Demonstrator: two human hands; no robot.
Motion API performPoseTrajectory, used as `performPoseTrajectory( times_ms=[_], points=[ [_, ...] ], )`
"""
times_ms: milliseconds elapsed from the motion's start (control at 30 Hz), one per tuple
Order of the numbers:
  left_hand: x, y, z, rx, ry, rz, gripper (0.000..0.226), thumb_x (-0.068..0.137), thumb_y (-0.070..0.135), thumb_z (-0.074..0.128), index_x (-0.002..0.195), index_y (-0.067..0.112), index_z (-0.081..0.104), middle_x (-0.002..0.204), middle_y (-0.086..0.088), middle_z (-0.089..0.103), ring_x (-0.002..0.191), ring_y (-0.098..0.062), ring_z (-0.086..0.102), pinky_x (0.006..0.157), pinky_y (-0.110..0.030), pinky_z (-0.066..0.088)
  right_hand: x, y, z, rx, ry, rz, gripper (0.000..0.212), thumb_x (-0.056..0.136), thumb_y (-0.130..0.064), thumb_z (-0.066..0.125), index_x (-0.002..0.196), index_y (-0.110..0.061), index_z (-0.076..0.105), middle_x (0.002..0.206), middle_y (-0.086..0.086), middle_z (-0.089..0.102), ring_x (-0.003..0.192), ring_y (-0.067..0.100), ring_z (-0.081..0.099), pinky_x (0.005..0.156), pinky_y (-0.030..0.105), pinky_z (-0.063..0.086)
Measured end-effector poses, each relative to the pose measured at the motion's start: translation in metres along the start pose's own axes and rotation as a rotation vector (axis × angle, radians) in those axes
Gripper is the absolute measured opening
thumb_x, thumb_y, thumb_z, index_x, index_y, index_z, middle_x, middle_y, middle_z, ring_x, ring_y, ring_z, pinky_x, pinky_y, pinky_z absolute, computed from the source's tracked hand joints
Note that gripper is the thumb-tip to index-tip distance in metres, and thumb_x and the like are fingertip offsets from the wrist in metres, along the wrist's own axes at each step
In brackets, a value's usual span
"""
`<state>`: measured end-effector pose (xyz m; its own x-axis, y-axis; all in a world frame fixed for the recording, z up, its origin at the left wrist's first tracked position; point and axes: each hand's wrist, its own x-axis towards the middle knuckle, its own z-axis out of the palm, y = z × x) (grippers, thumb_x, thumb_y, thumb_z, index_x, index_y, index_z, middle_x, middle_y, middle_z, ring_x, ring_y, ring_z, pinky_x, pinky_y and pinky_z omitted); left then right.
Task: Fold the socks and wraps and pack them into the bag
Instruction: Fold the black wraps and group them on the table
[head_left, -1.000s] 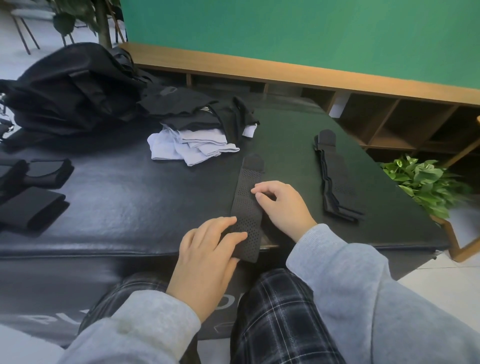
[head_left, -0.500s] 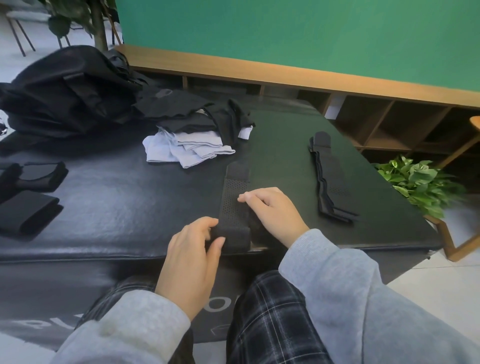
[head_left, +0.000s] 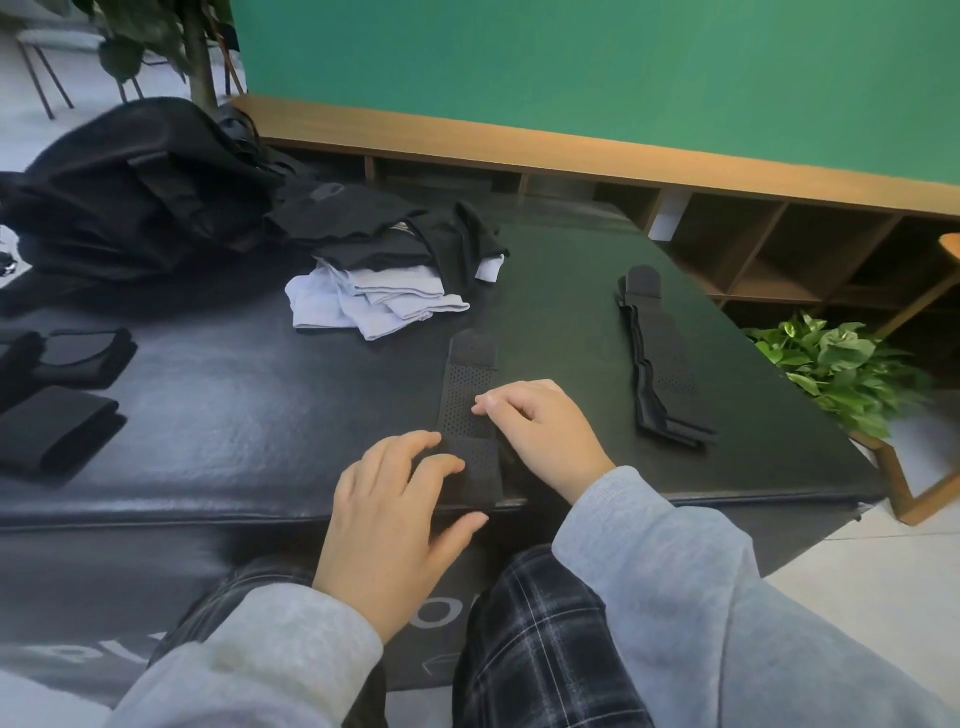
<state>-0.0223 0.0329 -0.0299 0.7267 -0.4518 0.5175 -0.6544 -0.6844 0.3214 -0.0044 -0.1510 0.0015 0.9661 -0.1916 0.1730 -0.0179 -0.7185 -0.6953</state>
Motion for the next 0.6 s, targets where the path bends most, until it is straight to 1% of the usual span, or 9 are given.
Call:
performPoseTrajectory(
  times_ms=[67,167,200,300,367,533,600],
  points=[
    [0.0002,-0.0019,0.0012,0.006,-0.013,0.022,0.034,0.077,0.045,0.068,0.102,0.024,0.061,0.114,0.003,0.060,0.109,-0.015,0.047,0.089,-0.038,0.042,-0.0002,-0.0002,0.0006,-0.011,0.005,-0.006,0.021,0.091,-0.034,0.051,0.083,-0.036,0.070,0.091,-0.030,0.061,0.110,0.001,0.043,0.102,0.035,0.034],
    [0.0020,-0.0013,-0.0012,-0.028,-0.006,0.010,0.026,0.084,0.041,0.050,0.104,0.026,0.058,0.113,0.008,0.062,0.105,-0.013,0.057,0.089,-0.034,0.041,-0.0010,-0.0003,0.0007,-0.014,0.008,-0.009,0.020,0.091,-0.033,0.051,0.084,-0.036,0.070,0.090,-0.034,0.059,0.110,-0.001,0.042,0.101,0.033,0.035],
    [0.0024,-0.0012,-0.0015,-0.038,0.001,0.006,0.025,0.084,0.038,0.048,0.104,0.026,0.058,0.112,0.009,0.062,0.103,-0.013,0.059,0.088,-0.035,0.042,-0.0012,-0.0002,0.0007,-0.015,0.011,-0.011,0.020,0.091,-0.033,0.051,0.084,-0.036,0.070,0.089,-0.035,0.058,0.110,-0.001,0.042,0.101,0.032,0.035],
    [0.0020,-0.0007,-0.0014,-0.054,0.025,-0.009,0.024,0.082,0.027,0.053,0.105,0.023,0.061,0.110,0.007,0.064,0.100,-0.015,0.062,0.086,-0.038,0.044,-0.0020,-0.0010,-0.0002,-0.018,0.009,-0.013,0.020,0.091,-0.032,0.052,0.086,-0.034,0.071,0.089,-0.035,0.057,0.110,-0.002,0.042,0.100,0.029,0.036],
    [0.0014,-0.0009,-0.0012,-0.063,0.030,-0.017,0.025,0.082,0.025,0.053,0.105,0.022,0.061,0.109,0.007,0.065,0.100,-0.016,0.063,0.086,-0.039,0.045,-0.0022,-0.0018,-0.0009,-0.024,0.005,-0.010,0.020,0.091,-0.031,0.051,0.086,-0.033,0.071,0.089,-0.035,0.057,0.110,-0.002,0.042,0.098,0.026,0.036],
    [0.0004,-0.0022,-0.0006,-0.092,0.029,-0.036,0.025,0.084,0.026,0.051,0.107,0.023,0.060,0.107,0.008,0.065,0.100,-0.015,0.062,0.088,-0.036,0.042,-0.0035,-0.0018,0.0005,-0.036,0.011,-0.013,0.019,0.091,-0.031,0.053,0.085,-0.034,0.070,0.094,-0.031,0.060,0.109,-0.003,0.042,0.095,0.022,0.035],
    [-0.0004,-0.0032,-0.0006,-0.102,0.024,-0.038,0.026,0.087,0.030,0.047,0.108,0.023,0.060,0.107,0.008,0.065,0.100,-0.015,0.061,0.088,-0.036,0.042,-0.0052,-0.0022,0.0011,-0.039,0.013,-0.016,0.019,0.091,-0.030,0.053,0.085,-0.034,0.070,0.097,-0.029,0.061,0.108,-0.003,0.041,0.092,0.021,0.034]
  ],
)
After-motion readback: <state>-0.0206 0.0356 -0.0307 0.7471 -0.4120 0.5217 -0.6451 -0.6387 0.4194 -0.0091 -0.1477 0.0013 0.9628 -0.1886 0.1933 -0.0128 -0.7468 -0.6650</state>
